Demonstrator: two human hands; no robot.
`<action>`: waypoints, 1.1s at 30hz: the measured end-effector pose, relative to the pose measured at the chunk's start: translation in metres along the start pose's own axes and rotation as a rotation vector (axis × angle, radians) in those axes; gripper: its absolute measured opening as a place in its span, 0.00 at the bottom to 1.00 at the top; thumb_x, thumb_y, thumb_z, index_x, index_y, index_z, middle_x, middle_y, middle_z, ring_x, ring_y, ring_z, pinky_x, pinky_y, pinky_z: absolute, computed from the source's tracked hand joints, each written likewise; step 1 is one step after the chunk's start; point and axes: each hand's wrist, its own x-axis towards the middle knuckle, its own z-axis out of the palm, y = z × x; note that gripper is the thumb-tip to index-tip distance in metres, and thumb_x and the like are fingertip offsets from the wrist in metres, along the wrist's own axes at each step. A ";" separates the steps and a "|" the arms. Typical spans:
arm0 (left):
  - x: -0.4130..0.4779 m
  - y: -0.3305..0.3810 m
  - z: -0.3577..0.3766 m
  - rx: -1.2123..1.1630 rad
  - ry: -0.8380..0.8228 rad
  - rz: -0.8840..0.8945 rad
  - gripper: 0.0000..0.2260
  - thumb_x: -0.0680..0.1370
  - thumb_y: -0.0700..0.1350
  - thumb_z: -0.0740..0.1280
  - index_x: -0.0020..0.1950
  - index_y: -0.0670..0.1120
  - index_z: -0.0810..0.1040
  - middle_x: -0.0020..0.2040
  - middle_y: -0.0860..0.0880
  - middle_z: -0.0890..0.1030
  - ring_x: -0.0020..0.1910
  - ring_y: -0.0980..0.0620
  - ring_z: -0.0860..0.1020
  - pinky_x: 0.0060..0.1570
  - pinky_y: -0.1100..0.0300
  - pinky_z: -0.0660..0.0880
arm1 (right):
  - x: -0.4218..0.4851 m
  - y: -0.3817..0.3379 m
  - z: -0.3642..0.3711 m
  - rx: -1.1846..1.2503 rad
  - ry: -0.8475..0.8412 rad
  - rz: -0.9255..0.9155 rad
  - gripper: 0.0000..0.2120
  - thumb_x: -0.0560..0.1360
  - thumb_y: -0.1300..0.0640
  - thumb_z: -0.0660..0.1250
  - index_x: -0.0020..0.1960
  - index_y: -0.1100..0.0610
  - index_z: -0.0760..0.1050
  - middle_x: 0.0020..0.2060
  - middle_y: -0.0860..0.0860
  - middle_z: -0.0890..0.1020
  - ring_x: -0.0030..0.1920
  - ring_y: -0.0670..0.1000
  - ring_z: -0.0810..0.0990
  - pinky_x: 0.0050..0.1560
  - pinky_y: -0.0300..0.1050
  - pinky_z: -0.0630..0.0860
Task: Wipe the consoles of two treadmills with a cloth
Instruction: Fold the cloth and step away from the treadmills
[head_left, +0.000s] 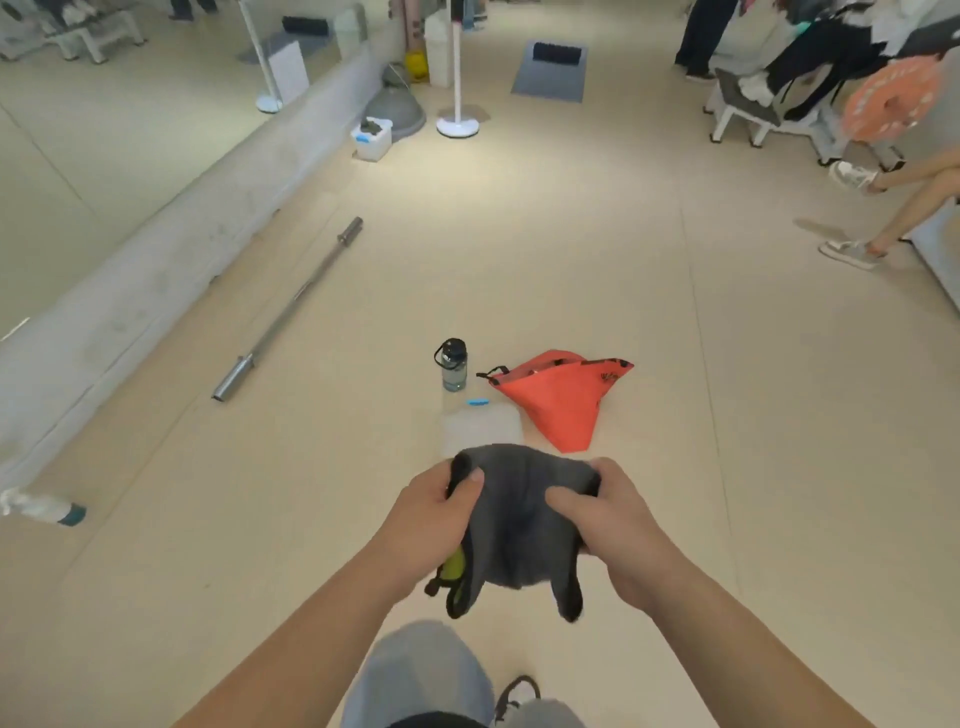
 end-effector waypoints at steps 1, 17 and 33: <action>0.013 0.015 0.008 0.022 -0.025 0.002 0.12 0.85 0.57 0.60 0.62 0.57 0.81 0.54 0.58 0.85 0.55 0.56 0.82 0.62 0.48 0.78 | 0.005 -0.014 -0.003 0.040 0.024 0.014 0.10 0.78 0.61 0.70 0.58 0.55 0.73 0.54 0.56 0.82 0.52 0.55 0.84 0.46 0.54 0.84; 0.264 0.094 -0.039 -0.027 -0.407 -0.025 0.10 0.85 0.54 0.61 0.60 0.60 0.82 0.51 0.58 0.87 0.49 0.60 0.85 0.50 0.62 0.78 | 0.215 -0.103 0.059 0.299 0.198 -0.002 0.10 0.82 0.56 0.69 0.53 0.64 0.75 0.44 0.62 0.81 0.36 0.52 0.82 0.45 0.57 0.86; 0.554 -0.187 0.001 0.231 -0.572 -0.110 0.16 0.80 0.39 0.65 0.63 0.57 0.80 0.54 0.52 0.86 0.53 0.53 0.84 0.52 0.58 0.81 | 0.489 0.140 0.146 0.143 0.296 0.181 0.26 0.83 0.32 0.48 0.57 0.39 0.84 0.66 0.42 0.76 0.69 0.46 0.73 0.76 0.55 0.65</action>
